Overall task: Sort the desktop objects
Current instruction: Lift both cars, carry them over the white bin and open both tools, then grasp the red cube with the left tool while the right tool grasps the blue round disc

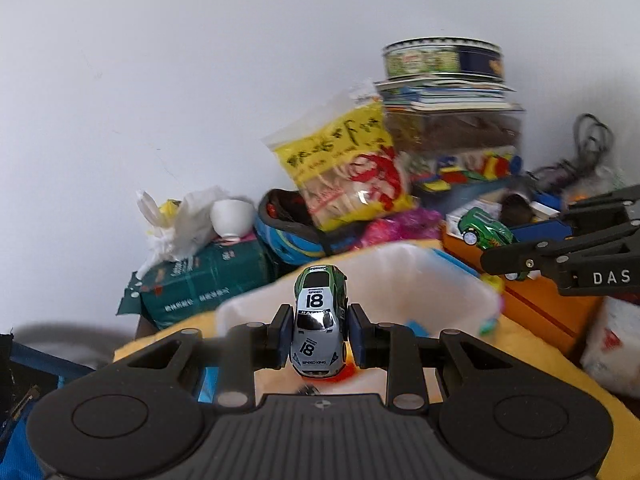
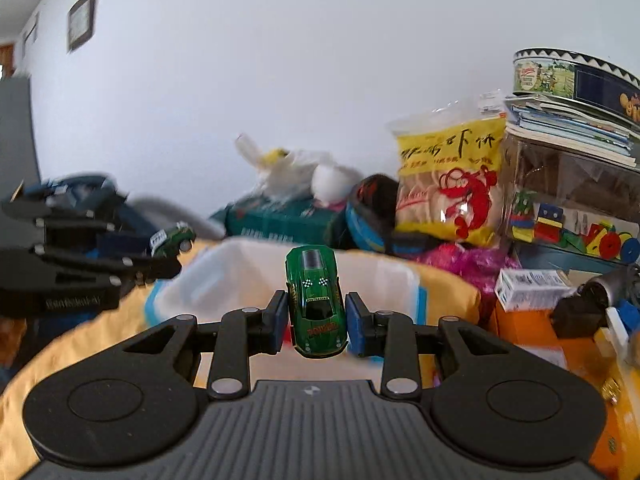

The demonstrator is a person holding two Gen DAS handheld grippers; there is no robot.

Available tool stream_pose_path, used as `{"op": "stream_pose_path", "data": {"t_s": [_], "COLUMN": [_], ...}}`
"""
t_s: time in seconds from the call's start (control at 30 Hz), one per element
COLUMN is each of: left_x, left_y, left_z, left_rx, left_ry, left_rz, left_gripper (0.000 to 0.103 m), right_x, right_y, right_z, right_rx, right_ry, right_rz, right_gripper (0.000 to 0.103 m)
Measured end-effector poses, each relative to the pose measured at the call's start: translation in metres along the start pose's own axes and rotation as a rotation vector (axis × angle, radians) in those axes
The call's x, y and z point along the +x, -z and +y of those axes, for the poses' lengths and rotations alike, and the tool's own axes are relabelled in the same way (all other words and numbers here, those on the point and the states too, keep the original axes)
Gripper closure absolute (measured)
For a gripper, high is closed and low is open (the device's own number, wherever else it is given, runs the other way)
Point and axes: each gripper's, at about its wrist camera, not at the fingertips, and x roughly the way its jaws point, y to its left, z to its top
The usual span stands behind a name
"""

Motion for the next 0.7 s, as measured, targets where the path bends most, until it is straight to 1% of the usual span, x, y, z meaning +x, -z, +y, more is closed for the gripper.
{"op": "stream_pose_path", "data": {"t_s": [0.07, 0.13, 0.17, 0.2, 0.23, 0.33, 0.43, 0.5, 0.63, 0.7], "left_x": [0.015, 0.032, 0.039, 0.044, 0.046, 0.034, 0.016, 0.002, -0.026, -0.037], "left_y": [-0.007, -0.013, -0.015, -0.018, -0.019, -0.016, -0.001, 0.012, 0.051, 0.073], "left_z": [0.001, 0.001, 0.002, 0.002, 0.003, 0.003, -0.004, -0.010, -0.027, -0.037], "left_rx": [0.036, 0.065, 0.066, 0.060, 0.045, 0.009, 0.024, 0.034, 0.038, 0.040], "left_ry": [-0.040, -0.074, -0.072, -0.071, -0.068, -0.046, -0.029, 0.001, 0.079, 0.101], "left_rz": [-0.009, 0.007, 0.013, 0.022, 0.031, 0.013, 0.012, 0.024, 0.092, 0.139], "left_gripper": [0.070, 0.070, 0.069, 0.066, 0.059, 0.055, 0.053, 0.052, 0.051, 0.051], "right_x": [0.013, 0.025, 0.032, 0.038, 0.045, 0.045, 0.031, 0.021, 0.001, -0.009], "right_y": [-0.009, -0.017, -0.020, -0.022, -0.023, -0.018, -0.004, 0.006, 0.029, 0.042], "right_z": [-0.002, -0.003, -0.005, -0.006, -0.005, -0.004, -0.003, -0.002, 0.006, 0.013], "right_rx": [0.006, 0.022, 0.034, 0.041, 0.035, 0.015, 0.019, 0.028, 0.035, 0.016], "right_ry": [0.014, 0.034, 0.041, 0.052, 0.067, 0.067, 0.040, 0.013, -0.045, -0.060], "right_rz": [-0.005, -0.006, -0.011, -0.013, -0.003, 0.006, 0.005, 0.019, 0.063, 0.085], "right_gripper": [0.068, 0.068, 0.067, 0.063, 0.060, 0.059, 0.059, 0.059, 0.059, 0.059]}}
